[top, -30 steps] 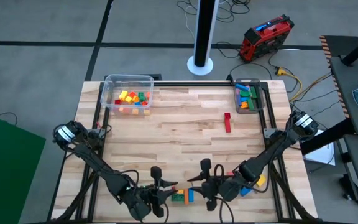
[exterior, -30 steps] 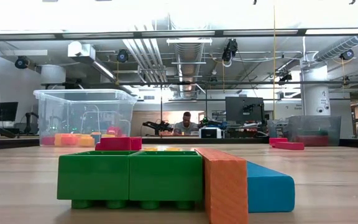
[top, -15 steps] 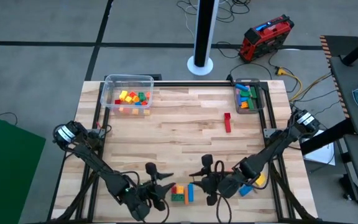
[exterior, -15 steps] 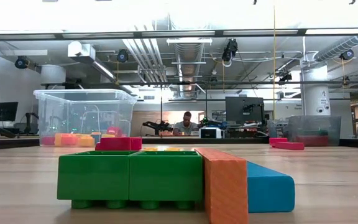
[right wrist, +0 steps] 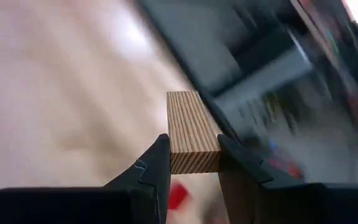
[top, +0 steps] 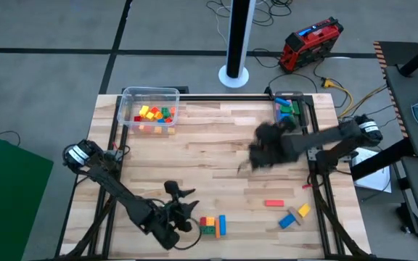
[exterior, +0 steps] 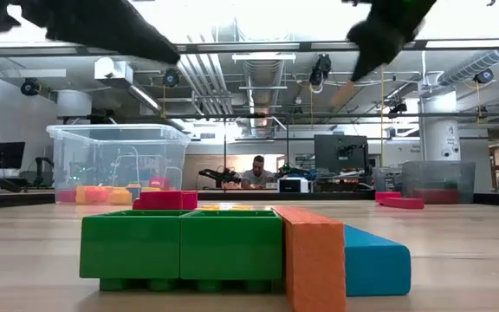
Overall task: Sort blocks by size
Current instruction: Put the brown rectangular wooden block into the black bin, then put the red rectangular wooden block into the black bin
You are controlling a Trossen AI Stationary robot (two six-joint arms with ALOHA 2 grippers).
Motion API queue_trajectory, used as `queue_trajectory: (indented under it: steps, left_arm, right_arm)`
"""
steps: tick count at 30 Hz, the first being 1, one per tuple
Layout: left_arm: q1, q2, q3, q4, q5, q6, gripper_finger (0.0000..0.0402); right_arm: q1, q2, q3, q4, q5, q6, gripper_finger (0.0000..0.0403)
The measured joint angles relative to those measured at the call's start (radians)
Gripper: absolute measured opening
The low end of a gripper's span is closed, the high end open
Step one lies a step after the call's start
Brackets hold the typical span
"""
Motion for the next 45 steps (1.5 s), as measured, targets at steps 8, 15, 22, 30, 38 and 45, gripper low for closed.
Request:
queue_trajectory:
  steps: [8, 15, 22, 30, 38, 45]
  left_arm:
    - [0.121, -0.001, -0.033, -0.040, 0.146, 0.032, 0.0185]
    - [0.214, -0.014, -0.079, -0.053, 0.206, 0.051, 0.0185]
    - [0.213, -0.067, -0.080, -0.070, 0.206, 0.052, 0.0185]
    - [0.191, -0.195, -0.080, -0.095, 0.198, 0.053, 0.0185]
    - [0.188, -0.261, -0.080, -0.134, 0.089, 0.053, 0.0185]
    - [0.190, -0.250, -0.080, -0.133, 0.022, 0.072, 0.0185]
  right_arm:
    - [-0.511, -0.035, -0.056, -0.269, -0.046, 0.347, 0.0096]
    - [-0.856, -0.023, -0.150, 0.009, -0.117, 0.021, 0.0120]
    - [-0.921, -0.024, -0.187, 0.111, -0.185, -0.078, 0.0182]
    - [-0.769, -0.030, -0.187, 0.113, -0.218, -0.047, 0.0227]
    - [-0.445, -0.043, -0.196, 0.116, -0.268, 0.115, 0.0261]
    - [-0.171, 0.016, -0.238, 0.154, -0.308, 0.398, 0.0285]
